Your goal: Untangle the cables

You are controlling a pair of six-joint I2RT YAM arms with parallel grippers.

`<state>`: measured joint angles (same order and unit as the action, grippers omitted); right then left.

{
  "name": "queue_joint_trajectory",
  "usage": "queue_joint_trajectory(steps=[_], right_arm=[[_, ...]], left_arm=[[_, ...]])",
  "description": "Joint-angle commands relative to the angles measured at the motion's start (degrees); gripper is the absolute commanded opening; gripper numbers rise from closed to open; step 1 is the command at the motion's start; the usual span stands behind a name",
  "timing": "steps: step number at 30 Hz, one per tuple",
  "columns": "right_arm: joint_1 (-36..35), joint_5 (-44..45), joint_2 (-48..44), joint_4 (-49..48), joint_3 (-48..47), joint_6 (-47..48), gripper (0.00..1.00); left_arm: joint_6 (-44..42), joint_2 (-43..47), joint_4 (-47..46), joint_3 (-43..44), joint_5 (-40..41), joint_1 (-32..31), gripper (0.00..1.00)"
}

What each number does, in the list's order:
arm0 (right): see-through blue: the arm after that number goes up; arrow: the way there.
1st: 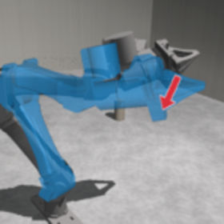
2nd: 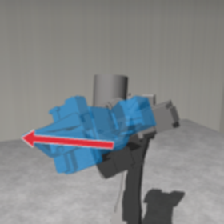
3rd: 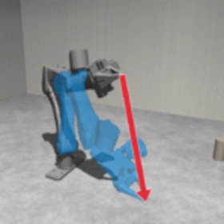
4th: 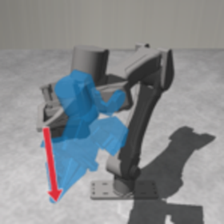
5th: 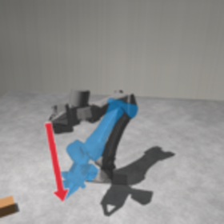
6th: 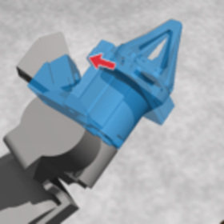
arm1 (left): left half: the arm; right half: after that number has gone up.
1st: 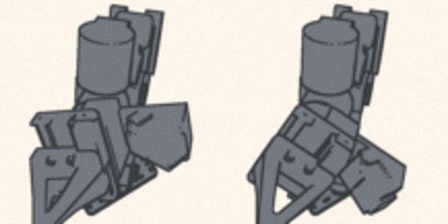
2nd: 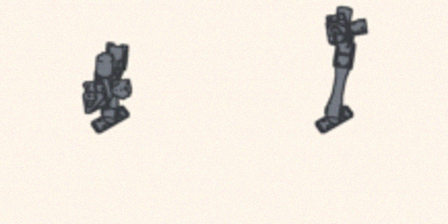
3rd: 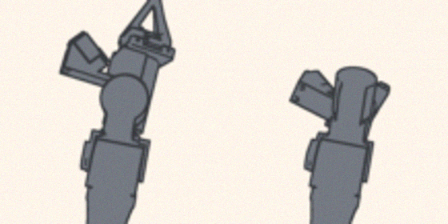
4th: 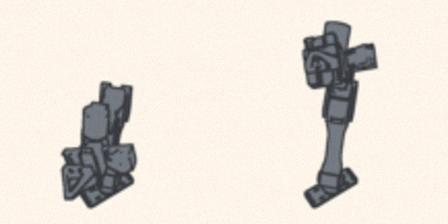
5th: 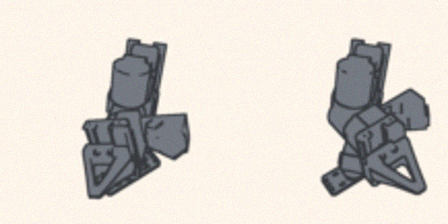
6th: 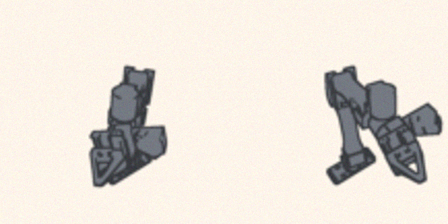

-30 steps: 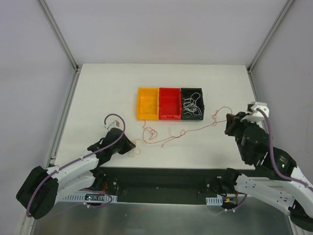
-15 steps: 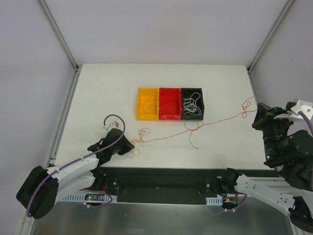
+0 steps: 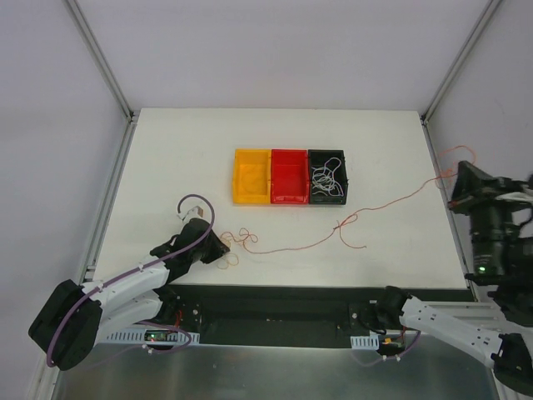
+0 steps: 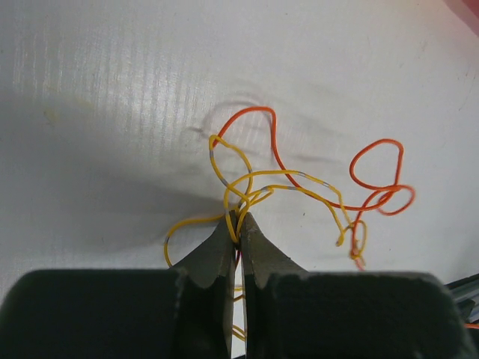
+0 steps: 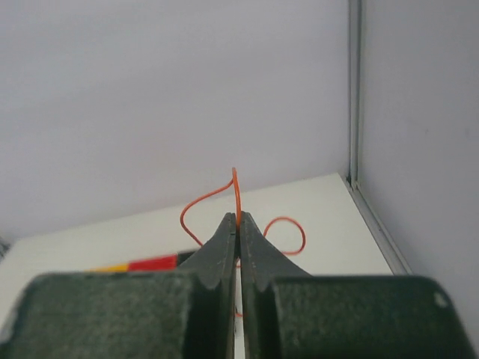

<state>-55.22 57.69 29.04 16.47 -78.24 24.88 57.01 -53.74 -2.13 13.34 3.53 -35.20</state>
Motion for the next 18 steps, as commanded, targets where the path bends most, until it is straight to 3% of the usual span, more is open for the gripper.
queue_joint_trajectory(steps=[1,4,8,11,13,16,18], right_arm=[[0.03,-2.23,3.57,4.79,11.41,-6.85,0.01],[0.03,-3.9,3.84,7.26,16.44,-10.99,0.0],[0.2,1.37,3.66,7.52,16.11,-7.14,0.0],[0.2,-1.34,2.7,8.58,14.17,-6.78,0.01],[0.2,-3.72,2.08,10.07,14.08,-7.91,0.01],[0.2,-5.3,1.03,10.95,14.78,-10.11,0.0],[0.2,-7.4,0.41,10.95,15.22,-11.6,0.0]], left_arm=[[-1.47,0.29,0.64,-0.07,0.6,0.13,0.0],[-1.38,2.05,0.2,-1.12,0.78,0.13,0.0],[-1.9,3.2,-0.41,-1.74,0.34,0.13,0.01],[-6.02,3.55,-5.32,-2.01,-4.91,0.22,0.34],[-9.97,3.64,-8.49,-1.48,-9.92,0.22,0.5],[-12.8,5.74,-11.92,-0.6,-16.95,0.22,0.66],[-13.33,8.02,-14.38,0.1,-20.47,0.13,0.72]])
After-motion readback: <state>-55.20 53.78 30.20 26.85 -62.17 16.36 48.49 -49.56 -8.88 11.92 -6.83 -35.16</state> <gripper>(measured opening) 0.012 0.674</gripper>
